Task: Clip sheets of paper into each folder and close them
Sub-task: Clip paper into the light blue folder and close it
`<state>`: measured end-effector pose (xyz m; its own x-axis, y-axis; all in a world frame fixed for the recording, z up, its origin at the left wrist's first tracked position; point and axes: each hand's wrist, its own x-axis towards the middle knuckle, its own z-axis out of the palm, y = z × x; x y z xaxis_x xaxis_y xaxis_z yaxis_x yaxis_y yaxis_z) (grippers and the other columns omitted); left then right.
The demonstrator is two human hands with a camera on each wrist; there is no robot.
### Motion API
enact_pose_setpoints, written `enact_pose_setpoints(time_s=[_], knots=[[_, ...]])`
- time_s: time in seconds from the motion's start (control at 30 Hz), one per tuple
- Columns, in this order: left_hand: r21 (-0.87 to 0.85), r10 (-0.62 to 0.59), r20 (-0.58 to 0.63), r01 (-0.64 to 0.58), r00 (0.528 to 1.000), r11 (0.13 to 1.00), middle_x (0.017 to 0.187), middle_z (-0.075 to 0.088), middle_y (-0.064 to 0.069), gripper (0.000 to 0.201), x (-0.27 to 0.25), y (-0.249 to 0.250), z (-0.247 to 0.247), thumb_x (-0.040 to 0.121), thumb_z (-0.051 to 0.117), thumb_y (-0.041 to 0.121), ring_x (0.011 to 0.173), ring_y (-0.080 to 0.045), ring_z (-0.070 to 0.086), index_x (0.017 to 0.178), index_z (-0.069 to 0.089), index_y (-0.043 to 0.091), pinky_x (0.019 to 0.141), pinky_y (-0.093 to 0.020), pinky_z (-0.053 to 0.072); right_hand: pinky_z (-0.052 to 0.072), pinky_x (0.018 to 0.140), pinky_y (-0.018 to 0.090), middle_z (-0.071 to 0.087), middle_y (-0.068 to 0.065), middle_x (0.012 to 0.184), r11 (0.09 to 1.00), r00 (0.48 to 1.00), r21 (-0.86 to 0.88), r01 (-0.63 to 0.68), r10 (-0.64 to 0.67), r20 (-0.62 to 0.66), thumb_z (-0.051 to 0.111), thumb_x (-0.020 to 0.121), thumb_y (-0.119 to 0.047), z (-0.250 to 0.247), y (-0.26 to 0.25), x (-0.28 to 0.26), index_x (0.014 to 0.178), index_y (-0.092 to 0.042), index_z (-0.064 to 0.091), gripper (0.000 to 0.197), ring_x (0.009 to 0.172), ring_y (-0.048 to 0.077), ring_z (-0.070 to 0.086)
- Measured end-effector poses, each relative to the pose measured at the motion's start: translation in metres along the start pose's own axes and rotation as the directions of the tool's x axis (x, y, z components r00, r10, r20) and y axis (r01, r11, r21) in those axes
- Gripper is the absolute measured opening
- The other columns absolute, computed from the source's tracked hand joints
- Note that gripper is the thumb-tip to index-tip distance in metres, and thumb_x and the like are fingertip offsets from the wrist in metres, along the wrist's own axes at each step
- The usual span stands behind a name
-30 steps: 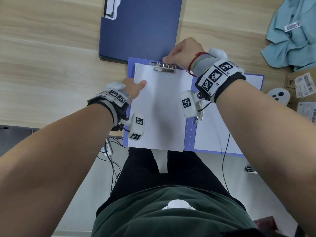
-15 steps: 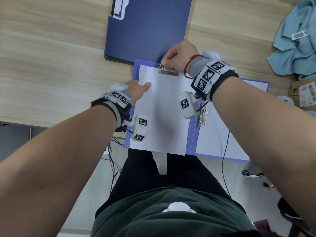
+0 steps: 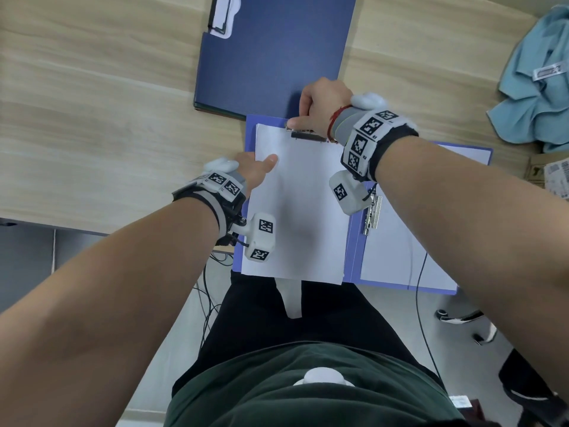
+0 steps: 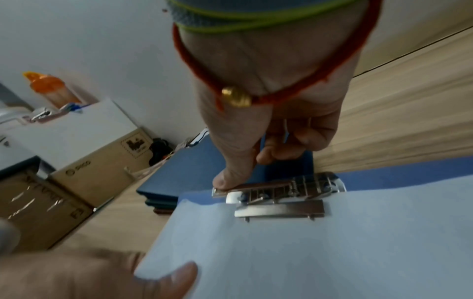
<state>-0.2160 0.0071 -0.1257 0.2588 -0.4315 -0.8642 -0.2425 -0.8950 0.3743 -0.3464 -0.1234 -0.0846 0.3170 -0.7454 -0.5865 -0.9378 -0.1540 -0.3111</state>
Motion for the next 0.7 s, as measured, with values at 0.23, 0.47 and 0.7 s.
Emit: enact_pose_setpoints(time_s=[0.23, 0.47, 0.7], knots=[[0.109, 0.013, -0.032, -0.01, 0.999, 0.994, 0.127, 0.056, -0.012, 0.088, 0.0, -0.003, -0.003, 0.087, 0.057, 0.065, 0.112, -0.031, 0.055, 0.146, 0.037, 0.003, 0.101, -0.041, 0.042, 0.053, 0.069, 0.034, 0.064, -0.003, 0.088, 0.998, 1.0, -0.069, -0.007, 0.006, -0.018, 0.057, 0.085, -0.038, 0.018, -0.012, 0.002, 0.087, -0.027, 0.051, 0.013, 0.07, 0.026, 0.063], [0.272, 0.026, -0.002, -0.025, 1.0, 0.962, 0.131, 0.057, -0.014, 0.082, 0.0, 0.002, -0.01, 0.085, 0.054, 0.069, 0.115, -0.038, 0.057, 0.139, 0.046, 0.007, 0.101, -0.049, 0.045, 0.051, 0.067, 0.03, 0.065, -0.006, 0.084, 0.999, 1.0, -0.041, -0.02, 0.019, -0.004, 0.061, 0.078, -0.041, 0.01, -0.008, 0.005, 0.081, -0.027, 0.055, 0.015, 0.074, 0.023, 0.064], [0.514, 0.096, -0.088, -0.037, 0.991, 0.857, 0.113, 0.065, -0.007, 0.065, -0.011, 0.017, -0.039, 0.077, 0.073, 0.057, 0.104, -0.031, 0.064, 0.119, 0.058, 0.011, 0.093, -0.04, 0.051, 0.047, 0.056, 0.024, 0.071, 0.003, 0.09, 0.99, 0.994, 0.092, -0.105, 0.106, -0.01, 0.064, 0.082, -0.03, -0.002, 0.016, -0.021, 0.083, -0.023, 0.066, 0.007, 0.074, 0.027, 0.067]])
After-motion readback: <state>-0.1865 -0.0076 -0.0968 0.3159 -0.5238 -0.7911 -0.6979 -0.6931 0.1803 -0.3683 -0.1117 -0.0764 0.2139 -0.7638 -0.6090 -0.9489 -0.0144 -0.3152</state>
